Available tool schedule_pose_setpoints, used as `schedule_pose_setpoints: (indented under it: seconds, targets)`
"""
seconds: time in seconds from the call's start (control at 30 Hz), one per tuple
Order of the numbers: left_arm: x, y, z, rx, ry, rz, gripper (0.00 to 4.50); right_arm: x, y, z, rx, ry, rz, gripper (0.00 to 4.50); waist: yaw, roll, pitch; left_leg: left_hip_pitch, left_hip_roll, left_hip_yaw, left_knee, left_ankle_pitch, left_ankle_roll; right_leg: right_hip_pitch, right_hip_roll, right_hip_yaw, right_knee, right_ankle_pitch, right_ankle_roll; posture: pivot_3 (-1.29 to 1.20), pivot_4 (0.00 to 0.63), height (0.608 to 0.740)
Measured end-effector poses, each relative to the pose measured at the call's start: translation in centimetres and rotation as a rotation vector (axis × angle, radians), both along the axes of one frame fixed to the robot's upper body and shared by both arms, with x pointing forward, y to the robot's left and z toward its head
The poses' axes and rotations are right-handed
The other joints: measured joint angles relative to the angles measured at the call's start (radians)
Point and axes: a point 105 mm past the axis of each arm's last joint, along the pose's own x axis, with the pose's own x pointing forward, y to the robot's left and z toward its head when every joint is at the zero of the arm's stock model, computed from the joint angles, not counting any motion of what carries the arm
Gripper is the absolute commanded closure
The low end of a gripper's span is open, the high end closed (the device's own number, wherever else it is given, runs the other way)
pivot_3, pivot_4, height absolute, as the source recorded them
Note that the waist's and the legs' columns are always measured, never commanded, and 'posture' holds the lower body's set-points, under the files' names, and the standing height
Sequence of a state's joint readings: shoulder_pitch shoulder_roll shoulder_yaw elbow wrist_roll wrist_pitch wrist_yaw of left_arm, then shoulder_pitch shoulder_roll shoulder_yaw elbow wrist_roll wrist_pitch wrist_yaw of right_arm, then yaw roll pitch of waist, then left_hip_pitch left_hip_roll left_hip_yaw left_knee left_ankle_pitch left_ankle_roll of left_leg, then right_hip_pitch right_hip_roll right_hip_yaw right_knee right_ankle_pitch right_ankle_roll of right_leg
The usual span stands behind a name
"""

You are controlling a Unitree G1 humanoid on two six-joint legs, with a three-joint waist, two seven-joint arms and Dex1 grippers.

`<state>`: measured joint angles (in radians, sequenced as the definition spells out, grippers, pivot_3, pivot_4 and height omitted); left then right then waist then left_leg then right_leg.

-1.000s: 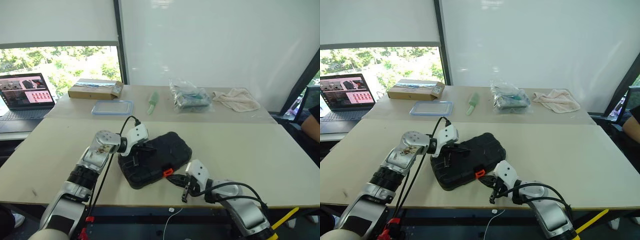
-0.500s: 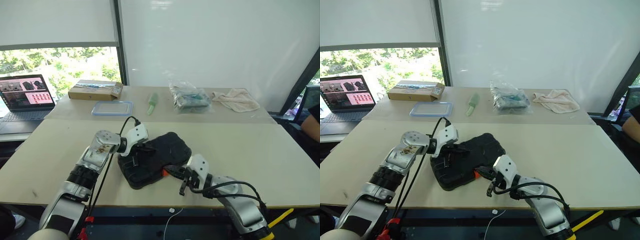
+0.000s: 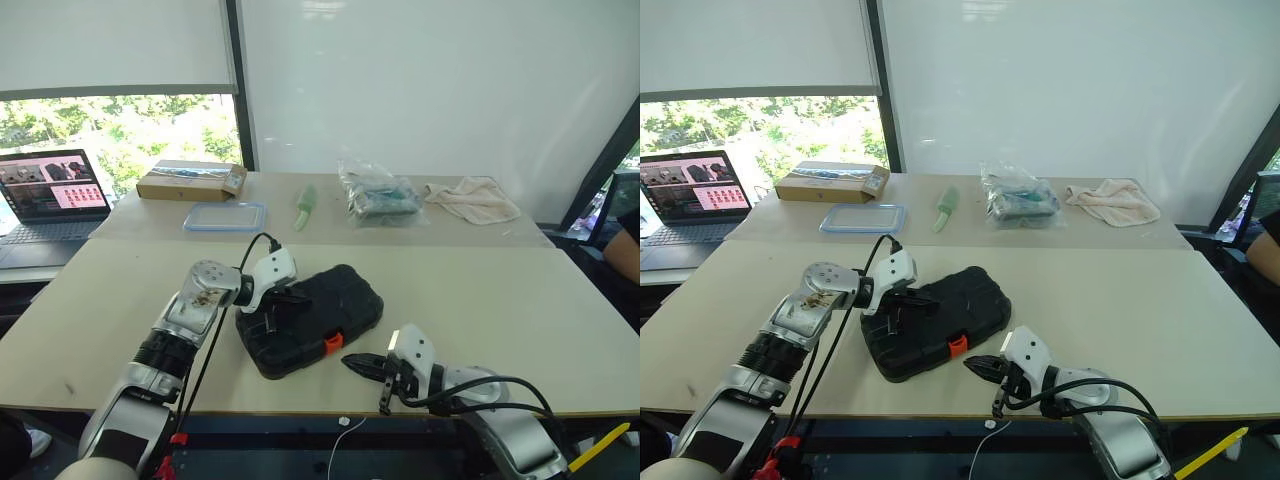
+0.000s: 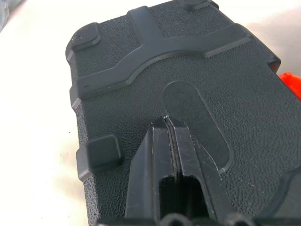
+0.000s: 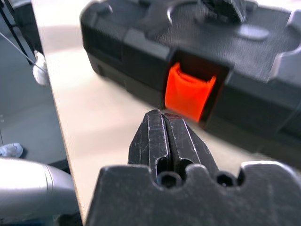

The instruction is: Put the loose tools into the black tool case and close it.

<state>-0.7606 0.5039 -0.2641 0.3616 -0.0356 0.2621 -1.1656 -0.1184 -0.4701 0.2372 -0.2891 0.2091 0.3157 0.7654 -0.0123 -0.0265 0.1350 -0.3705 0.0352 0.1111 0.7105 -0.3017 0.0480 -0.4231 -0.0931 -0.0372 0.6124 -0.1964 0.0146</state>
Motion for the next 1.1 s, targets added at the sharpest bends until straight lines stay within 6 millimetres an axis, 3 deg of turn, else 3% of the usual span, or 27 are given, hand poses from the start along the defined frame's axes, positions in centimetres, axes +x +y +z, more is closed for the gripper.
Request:
schedule_pose_setpoints:
  seconds: [0.23,0.9,0.93,1.0,1.1]
  targets:
    - [0.0,0.0,0.0,0.0,0.001,-0.004,4.5,1.4,0.8,-0.6,-0.015,-0.004,-0.027,4.44,0.001,0.0,0.0,0.0,0.0,0.0,0.0,0.0,0.0,0.0,0.0,0.0,0.0,0.001,0.001,0.0,0.15,0.74]
    - [-0.1,0.4,-0.2,-0.025,-0.019,0.01,4.5,1.9,1.2,-1.2,0.002,0.02,-0.028,4.44,-0.003,0.001,0.0,0.0,0.001,0.0,0.0,0.0,0.0,-0.001,0.0,0.0,0.001,0.0,-0.001,0.0,0.15,0.74]
    - [-0.2,0.6,-0.3,-0.073,-0.029,0.015,4.24,1.5,0.8,-0.5,0.016,0.006,-0.019,3.9,-0.003,0.002,0.0,0.0,0.001,0.0,-0.001,0.0,0.0,-0.002,-0.001,0.0,0.0,0.0,-0.001,0.0,0.15,0.74]
    - [-0.5,1.3,0.1,-0.179,-0.046,0.034,3.84,0.9,-0.5,1.1,0.041,-0.033,-0.015,3.39,-0.003,0.002,0.0,0.0,0.001,0.0,-0.003,0.0,0.0,-0.002,-0.001,0.0,0.0,0.002,-0.001,0.0,0.15,0.74]
    - [-1.2,3.1,0.8,-0.283,-0.066,0.049,2.66,0.1,-3.1,2.2,0.031,-0.052,-0.03,2.2,-0.002,0.002,0.0,-0.001,0.0,0.001,-0.008,-0.001,-0.001,-0.004,-0.002,0.0,-0.002,0.001,-0.001,0.0,0.15,0.74]
